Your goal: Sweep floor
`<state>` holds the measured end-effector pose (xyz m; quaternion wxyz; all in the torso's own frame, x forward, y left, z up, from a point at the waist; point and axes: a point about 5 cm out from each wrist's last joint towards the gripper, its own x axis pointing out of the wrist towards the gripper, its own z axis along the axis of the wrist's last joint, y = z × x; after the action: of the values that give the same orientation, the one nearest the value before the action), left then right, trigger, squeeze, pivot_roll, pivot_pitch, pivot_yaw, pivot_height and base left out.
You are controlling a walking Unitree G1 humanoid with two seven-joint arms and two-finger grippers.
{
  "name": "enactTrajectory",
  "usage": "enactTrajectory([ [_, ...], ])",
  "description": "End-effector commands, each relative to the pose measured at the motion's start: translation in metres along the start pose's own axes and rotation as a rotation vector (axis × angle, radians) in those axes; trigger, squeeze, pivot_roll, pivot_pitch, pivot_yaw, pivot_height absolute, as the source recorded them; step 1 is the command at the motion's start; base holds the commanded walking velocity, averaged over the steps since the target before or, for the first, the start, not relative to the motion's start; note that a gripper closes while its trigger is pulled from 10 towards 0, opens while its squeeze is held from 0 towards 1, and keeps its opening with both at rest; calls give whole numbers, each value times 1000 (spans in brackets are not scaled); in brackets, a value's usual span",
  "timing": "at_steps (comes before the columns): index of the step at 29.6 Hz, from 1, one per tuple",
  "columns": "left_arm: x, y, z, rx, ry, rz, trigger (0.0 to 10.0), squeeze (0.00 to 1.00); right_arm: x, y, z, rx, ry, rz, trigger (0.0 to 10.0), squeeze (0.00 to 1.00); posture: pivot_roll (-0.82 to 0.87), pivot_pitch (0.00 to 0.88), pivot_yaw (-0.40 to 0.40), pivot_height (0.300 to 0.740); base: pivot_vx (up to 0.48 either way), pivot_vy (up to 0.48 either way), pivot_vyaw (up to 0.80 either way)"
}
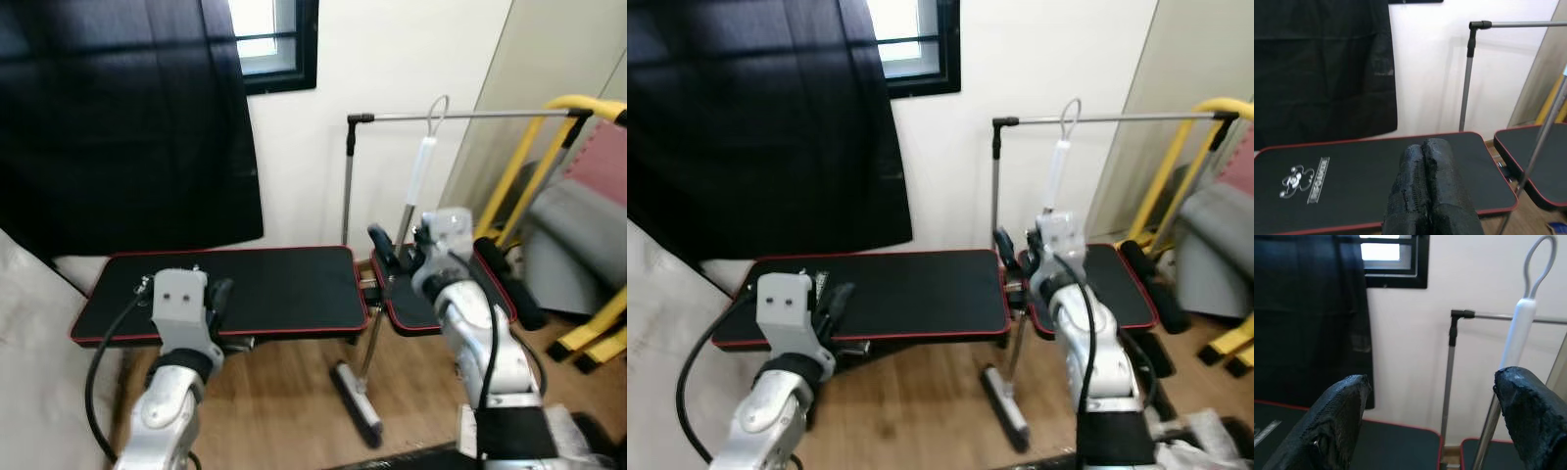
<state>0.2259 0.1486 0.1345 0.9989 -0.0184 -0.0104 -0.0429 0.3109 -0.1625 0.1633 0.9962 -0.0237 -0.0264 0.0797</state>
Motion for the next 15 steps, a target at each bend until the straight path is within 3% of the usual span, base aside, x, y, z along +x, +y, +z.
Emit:
enactTrajectory([
  [1, 1, -4, 0, -9, 3, -19, 10000, 0, -1, -6, -3, 18, 15, -19, 10000, 0, -91, 0, -4, 740, 289, 0, 0],
  [3, 2, -4, 1, -8, -3, -24, 10000, 0, -1, -1, 2, 89, -12, 12, 10000, 0, -90, 0, -4, 740, 289, 0, 0],
  [6, 2, -5, 3, -8, -8, -31, 10000, 0, -2, 2, 3, 118, -21, 24, 10000, 0, -88, 0, -3, 740, 287, 0, 0],
  [15, 2, -5, 5, -7, -11, -47, 10000, 0, -1, -5, 9, 105, -39, -4, 10000, 0, -82, 0, 5, 740, 285, 0, 0],
])
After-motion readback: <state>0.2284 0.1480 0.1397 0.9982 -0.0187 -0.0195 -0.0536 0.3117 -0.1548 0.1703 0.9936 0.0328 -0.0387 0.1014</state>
